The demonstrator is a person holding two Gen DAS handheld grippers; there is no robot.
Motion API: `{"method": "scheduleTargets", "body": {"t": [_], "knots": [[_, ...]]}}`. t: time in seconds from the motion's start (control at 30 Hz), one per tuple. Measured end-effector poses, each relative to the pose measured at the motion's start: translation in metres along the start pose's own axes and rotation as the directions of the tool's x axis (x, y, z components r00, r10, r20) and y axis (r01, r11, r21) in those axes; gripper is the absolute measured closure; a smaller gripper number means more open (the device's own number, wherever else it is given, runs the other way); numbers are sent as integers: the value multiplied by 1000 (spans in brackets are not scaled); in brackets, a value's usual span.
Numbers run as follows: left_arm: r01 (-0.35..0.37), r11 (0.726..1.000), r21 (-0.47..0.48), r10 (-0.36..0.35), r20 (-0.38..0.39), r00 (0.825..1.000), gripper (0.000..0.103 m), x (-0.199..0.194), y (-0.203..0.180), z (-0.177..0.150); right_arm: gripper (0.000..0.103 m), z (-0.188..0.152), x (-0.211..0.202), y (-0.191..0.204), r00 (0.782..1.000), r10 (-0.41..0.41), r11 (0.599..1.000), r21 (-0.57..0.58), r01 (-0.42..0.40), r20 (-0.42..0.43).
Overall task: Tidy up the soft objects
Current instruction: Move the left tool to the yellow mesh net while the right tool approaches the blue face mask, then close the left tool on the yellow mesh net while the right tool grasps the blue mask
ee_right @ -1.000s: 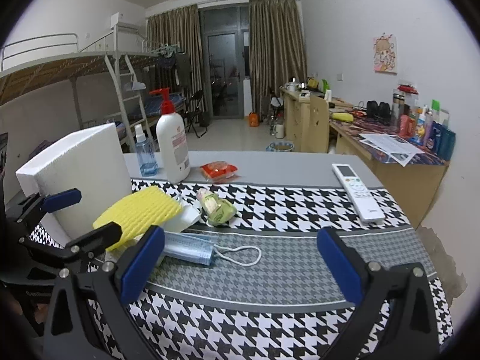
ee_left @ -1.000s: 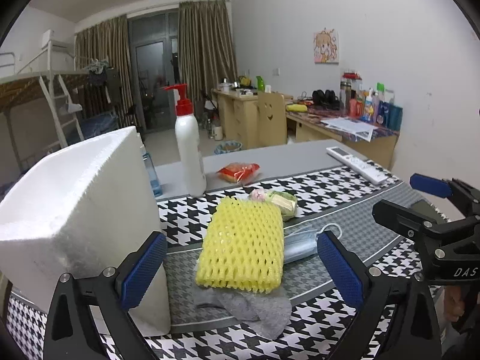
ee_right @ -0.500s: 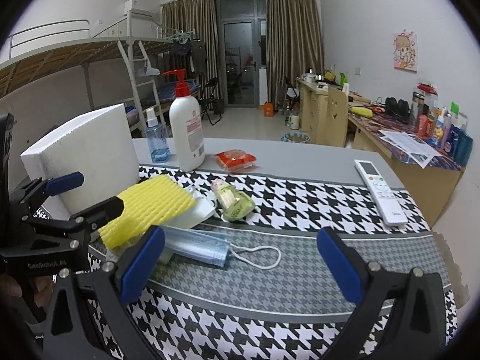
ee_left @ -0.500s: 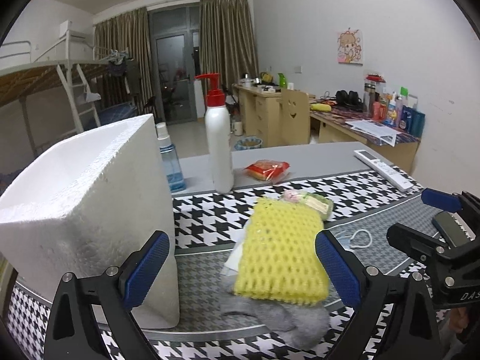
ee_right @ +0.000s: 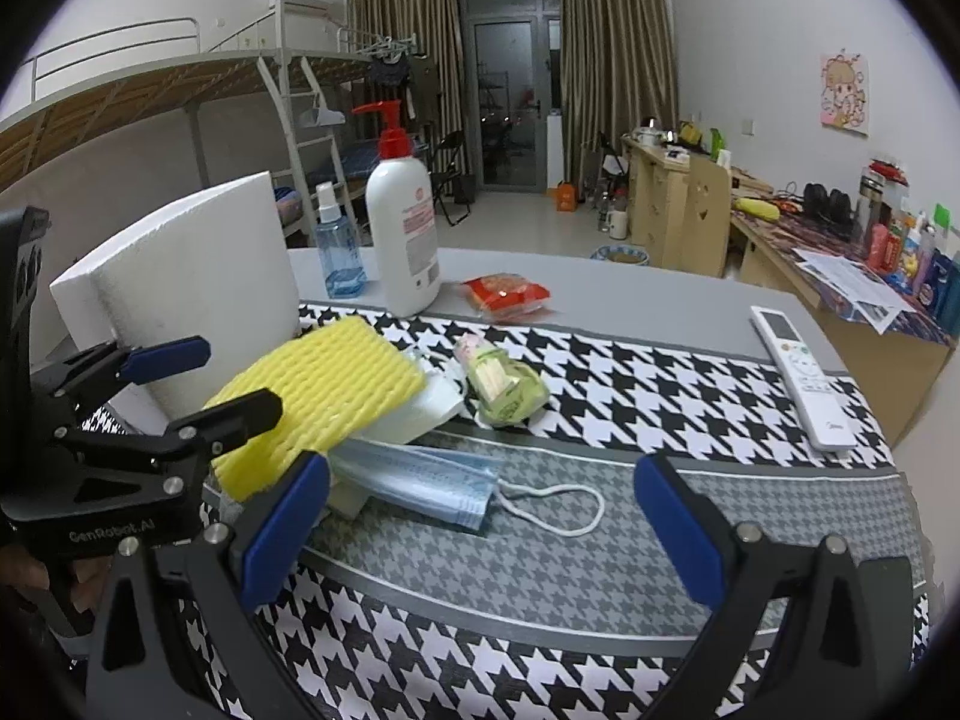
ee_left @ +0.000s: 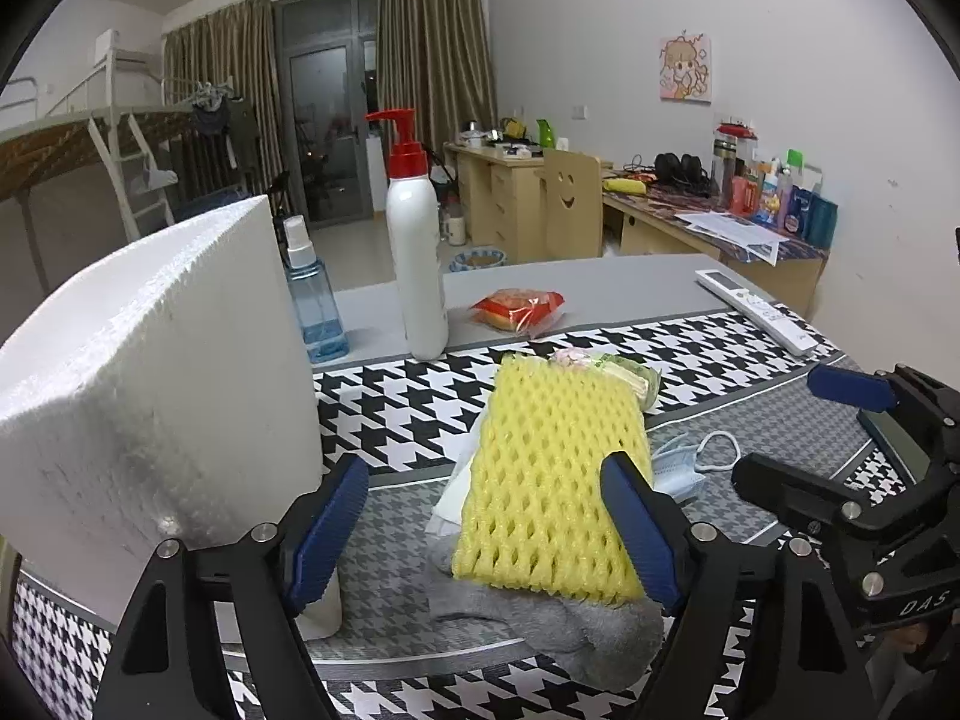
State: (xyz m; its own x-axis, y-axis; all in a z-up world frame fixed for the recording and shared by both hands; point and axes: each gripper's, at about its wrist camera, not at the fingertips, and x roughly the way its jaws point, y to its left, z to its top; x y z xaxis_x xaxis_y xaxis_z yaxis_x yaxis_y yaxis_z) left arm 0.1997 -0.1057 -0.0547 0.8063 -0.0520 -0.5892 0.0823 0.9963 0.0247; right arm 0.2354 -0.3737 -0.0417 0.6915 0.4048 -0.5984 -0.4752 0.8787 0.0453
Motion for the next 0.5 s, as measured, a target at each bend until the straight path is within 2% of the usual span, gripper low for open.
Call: {"method": "scheduleTargets", "body": {"t": [0.2,0.4,0.5], "knots": [[16,1000,-4,-17,-27,1000,31,6,0,-3,0,1,11,-1,999,8,1000,8,-8,-37],[61,998,-15,-62,-48,997,59,10,1,-4,0,1,16,4,997,45,999,-15,-46,-61],[74,997,-17,-75,-47,996,69,10,2,-4,0,2,20,7,995,63,998,-27,-65,-73]]}}
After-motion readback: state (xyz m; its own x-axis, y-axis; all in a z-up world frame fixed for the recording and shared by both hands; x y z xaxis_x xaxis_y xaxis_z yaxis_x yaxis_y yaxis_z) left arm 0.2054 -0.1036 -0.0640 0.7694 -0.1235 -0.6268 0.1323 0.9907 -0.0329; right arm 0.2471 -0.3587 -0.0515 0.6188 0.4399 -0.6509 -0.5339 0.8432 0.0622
